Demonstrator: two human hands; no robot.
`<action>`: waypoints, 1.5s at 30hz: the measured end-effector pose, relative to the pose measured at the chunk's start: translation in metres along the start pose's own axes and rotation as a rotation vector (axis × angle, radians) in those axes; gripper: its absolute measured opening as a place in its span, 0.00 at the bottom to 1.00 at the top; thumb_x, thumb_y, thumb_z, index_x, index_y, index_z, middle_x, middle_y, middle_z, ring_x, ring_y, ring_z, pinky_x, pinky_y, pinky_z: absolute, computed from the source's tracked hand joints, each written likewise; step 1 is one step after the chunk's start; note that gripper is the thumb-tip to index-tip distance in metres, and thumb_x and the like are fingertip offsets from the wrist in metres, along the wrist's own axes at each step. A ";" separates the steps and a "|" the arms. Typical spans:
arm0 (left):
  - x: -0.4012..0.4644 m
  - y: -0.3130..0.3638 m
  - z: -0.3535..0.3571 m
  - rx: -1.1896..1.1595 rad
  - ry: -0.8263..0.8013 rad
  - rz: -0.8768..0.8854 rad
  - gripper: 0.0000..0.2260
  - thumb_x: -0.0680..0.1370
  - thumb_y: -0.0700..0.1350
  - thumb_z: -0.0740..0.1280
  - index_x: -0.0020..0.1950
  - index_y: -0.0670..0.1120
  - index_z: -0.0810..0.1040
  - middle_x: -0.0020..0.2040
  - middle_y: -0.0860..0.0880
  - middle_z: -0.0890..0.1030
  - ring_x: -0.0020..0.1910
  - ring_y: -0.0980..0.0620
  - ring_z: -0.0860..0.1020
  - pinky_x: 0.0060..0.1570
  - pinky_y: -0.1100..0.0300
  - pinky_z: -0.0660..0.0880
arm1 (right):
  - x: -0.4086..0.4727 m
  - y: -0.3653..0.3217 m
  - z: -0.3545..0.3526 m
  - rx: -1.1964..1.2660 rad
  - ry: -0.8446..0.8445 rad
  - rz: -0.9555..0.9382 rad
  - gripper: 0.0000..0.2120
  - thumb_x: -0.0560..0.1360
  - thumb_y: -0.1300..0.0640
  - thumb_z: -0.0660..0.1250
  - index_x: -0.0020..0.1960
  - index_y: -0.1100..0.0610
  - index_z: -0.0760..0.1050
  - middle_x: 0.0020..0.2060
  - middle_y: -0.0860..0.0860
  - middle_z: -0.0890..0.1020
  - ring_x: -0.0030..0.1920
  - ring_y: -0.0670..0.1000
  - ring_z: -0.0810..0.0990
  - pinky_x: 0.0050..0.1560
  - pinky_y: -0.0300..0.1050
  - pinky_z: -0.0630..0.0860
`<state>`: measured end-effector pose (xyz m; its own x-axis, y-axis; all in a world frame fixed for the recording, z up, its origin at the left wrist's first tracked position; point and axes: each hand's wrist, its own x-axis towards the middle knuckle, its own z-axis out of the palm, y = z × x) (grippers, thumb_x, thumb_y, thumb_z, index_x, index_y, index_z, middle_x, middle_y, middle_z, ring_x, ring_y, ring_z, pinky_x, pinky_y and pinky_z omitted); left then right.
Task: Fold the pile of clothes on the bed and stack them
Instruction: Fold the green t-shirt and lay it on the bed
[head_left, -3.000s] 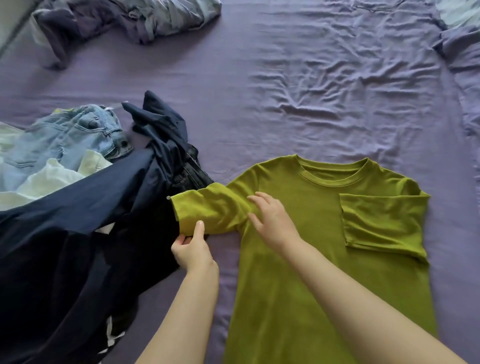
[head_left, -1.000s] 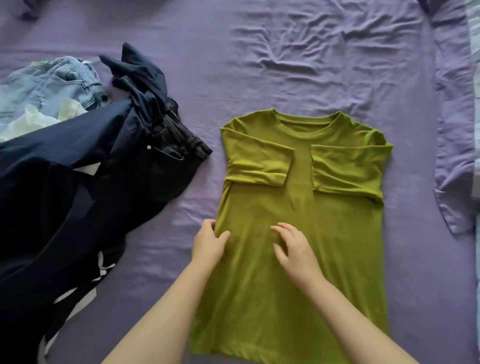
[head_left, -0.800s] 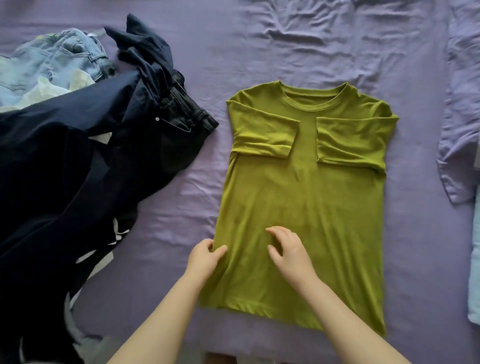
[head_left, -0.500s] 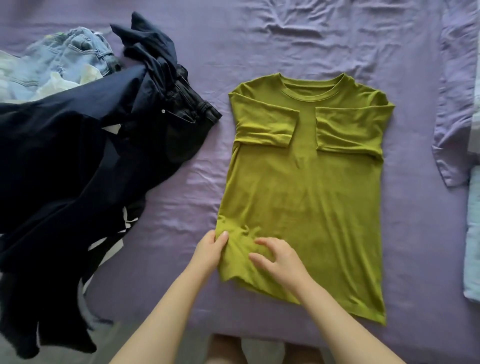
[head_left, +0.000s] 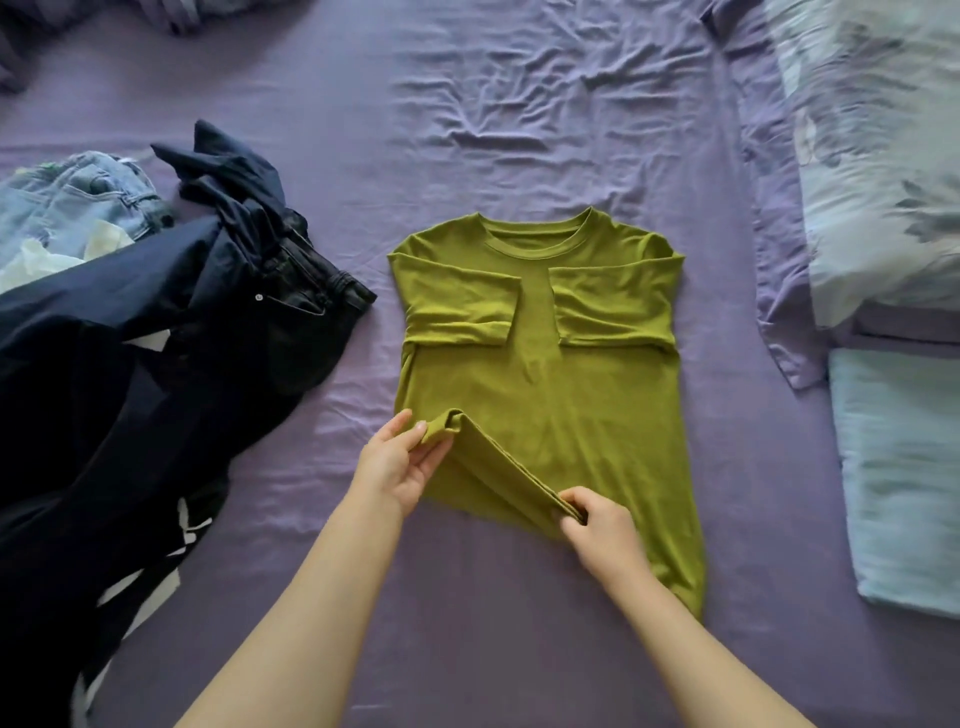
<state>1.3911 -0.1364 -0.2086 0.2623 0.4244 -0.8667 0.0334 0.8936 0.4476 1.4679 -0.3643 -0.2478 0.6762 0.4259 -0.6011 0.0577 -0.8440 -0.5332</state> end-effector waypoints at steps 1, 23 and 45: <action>0.004 0.005 0.002 -0.019 0.003 -0.009 0.15 0.80 0.30 0.58 0.66 0.37 0.70 0.41 0.38 0.79 0.30 0.48 0.83 0.31 0.53 0.81 | 0.007 0.004 -0.005 0.014 0.019 0.012 0.07 0.73 0.57 0.68 0.50 0.50 0.80 0.45 0.48 0.83 0.47 0.52 0.79 0.48 0.45 0.74; 0.076 0.129 0.122 -0.296 0.035 0.045 0.02 0.77 0.31 0.64 0.50 0.35 0.74 0.44 0.39 0.78 0.41 0.46 0.79 0.55 0.53 0.78 | 0.204 -0.157 -0.141 0.239 0.156 -0.220 0.08 0.74 0.58 0.71 0.52 0.59 0.81 0.44 0.50 0.81 0.47 0.49 0.77 0.52 0.43 0.72; 0.129 0.026 0.203 0.412 -0.130 -0.014 0.06 0.81 0.41 0.61 0.56 0.44 0.76 0.46 0.44 0.82 0.41 0.50 0.82 0.37 0.61 0.79 | 0.251 -0.085 -0.125 -0.117 0.275 -0.376 0.10 0.69 0.55 0.76 0.49 0.54 0.83 0.48 0.49 0.82 0.56 0.54 0.74 0.60 0.47 0.68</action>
<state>1.6221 -0.0884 -0.2643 0.3777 0.3669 -0.8502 0.4136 0.7546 0.5094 1.7245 -0.2262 -0.2785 0.7609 0.6201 -0.1911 0.4074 -0.6858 -0.6031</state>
